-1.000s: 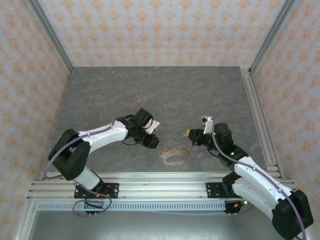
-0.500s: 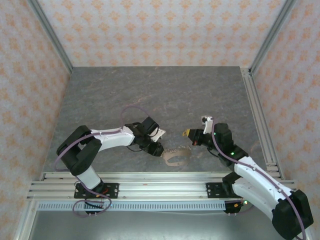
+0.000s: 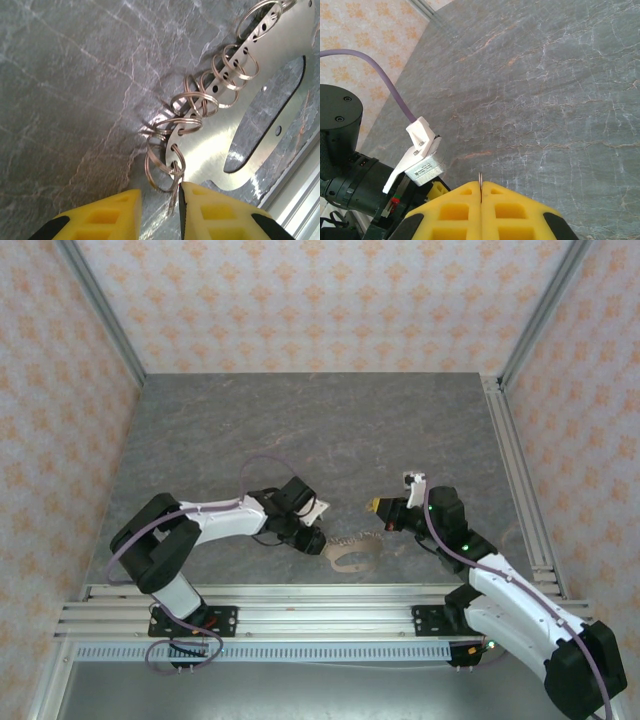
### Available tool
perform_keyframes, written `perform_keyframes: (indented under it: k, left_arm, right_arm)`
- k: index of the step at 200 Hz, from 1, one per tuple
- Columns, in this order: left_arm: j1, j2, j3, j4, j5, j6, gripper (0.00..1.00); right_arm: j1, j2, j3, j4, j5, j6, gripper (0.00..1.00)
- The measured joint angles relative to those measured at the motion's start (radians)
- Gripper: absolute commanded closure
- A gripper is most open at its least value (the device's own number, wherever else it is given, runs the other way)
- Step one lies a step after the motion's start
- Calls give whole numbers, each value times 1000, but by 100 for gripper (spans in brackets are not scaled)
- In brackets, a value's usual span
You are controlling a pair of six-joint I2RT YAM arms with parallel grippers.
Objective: Put the keys on the keyring
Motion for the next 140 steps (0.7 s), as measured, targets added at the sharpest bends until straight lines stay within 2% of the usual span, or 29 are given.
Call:
perform_keyframes:
  k: [46,75,125,140]
  left_arm:
    - [0,-5,-11,19,6,-18,73]
    - [-7,-5,-11,23,19,-22,78]
    - [-26,-18,-24,26,23,-29,78]
    - [-26,-18,-24,27,23,-29,82]
  right_arm:
    - [0,0,0,3,-6,0,100]
    - [0,-7,0,3,-6,-1,100]
    - [0,-8,0,3,-7,-9,100]
    - [0,-8,0,3,-7,-12,100]
